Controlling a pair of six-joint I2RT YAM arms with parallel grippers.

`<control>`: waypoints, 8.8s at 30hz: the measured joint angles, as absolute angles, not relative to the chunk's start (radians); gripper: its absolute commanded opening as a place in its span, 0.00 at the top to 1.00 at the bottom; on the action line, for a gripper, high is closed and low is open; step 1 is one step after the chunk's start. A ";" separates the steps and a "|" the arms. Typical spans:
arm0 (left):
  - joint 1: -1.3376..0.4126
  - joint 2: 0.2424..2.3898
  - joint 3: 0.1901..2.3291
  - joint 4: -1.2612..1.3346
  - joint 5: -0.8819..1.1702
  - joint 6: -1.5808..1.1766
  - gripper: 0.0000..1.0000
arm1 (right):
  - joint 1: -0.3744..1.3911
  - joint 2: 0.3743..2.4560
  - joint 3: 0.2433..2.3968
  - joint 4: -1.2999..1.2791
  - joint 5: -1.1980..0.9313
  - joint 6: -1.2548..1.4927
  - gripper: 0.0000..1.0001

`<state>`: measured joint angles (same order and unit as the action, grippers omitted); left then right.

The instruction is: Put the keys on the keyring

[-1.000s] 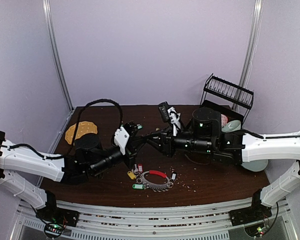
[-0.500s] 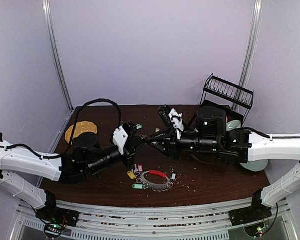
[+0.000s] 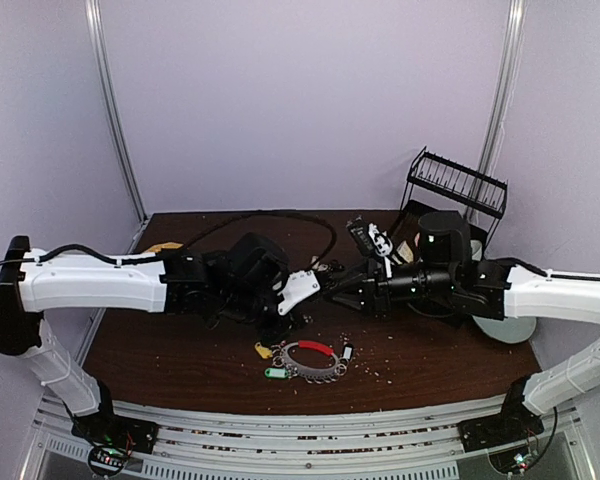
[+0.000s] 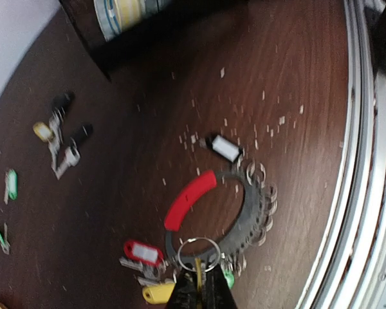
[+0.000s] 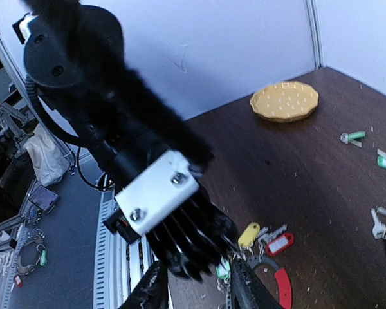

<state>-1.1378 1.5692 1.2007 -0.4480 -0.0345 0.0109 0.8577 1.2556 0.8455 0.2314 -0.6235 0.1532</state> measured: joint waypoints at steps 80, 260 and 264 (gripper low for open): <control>-1.315 1.096 0.633 0.442 -0.367 0.474 0.45 | 0.998 1.456 0.846 0.788 -0.648 0.688 1.00; -1.100 1.926 1.219 -0.473 -0.091 0.281 1.00 | 0.813 1.043 0.780 -0.267 -0.302 0.262 1.00; -1.100 1.867 1.202 -0.458 -0.073 0.272 1.00 | 0.813 1.045 0.781 -0.267 -0.314 0.241 1.00</control>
<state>-1.1004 1.8668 1.2022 -0.4583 -0.0734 0.2722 0.8131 1.0451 0.7811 -0.2672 -0.3141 0.2413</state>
